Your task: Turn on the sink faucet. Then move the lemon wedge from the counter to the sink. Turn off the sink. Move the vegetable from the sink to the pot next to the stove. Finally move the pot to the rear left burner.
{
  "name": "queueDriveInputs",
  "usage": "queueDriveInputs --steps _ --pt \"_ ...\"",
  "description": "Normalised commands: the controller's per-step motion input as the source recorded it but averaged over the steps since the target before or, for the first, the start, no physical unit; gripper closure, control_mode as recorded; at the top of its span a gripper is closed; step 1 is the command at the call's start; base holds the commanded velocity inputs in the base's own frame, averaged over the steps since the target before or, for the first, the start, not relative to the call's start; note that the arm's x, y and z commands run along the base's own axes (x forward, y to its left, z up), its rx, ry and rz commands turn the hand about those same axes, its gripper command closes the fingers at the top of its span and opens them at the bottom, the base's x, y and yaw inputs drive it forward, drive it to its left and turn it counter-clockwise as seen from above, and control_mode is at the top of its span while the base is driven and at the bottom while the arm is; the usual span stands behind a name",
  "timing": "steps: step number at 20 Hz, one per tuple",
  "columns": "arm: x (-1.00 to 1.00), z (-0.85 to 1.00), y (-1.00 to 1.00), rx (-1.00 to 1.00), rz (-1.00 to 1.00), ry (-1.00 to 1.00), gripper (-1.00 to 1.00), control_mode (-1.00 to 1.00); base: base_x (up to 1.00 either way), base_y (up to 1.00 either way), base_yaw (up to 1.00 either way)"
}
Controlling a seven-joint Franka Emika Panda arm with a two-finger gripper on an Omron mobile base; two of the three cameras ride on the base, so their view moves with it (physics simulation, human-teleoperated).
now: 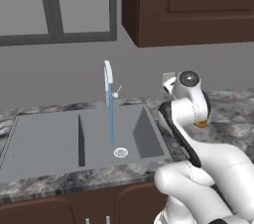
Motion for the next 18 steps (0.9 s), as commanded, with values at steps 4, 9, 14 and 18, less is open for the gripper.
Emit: queueDriveInputs --steps 4,9,14,18 --pt "-0.18 -0.39 -0.61 -0.41 0.29 0.24 -1.00 -1.00 0.00 0.00 0.00" --pt "-0.31 -0.21 -0.63 -0.24 0.32 0.20 -1.00 -1.00 0.00 0.00 0.00" --pt "-0.36 -0.22 -0.59 -0.17 0.33 0.19 -1.00 -1.00 0.00 0.00 0.00" --pt "-0.31 -0.40 -0.59 -0.11 0.30 0.21 -1.00 -1.00 0.00 0.00 0.00"
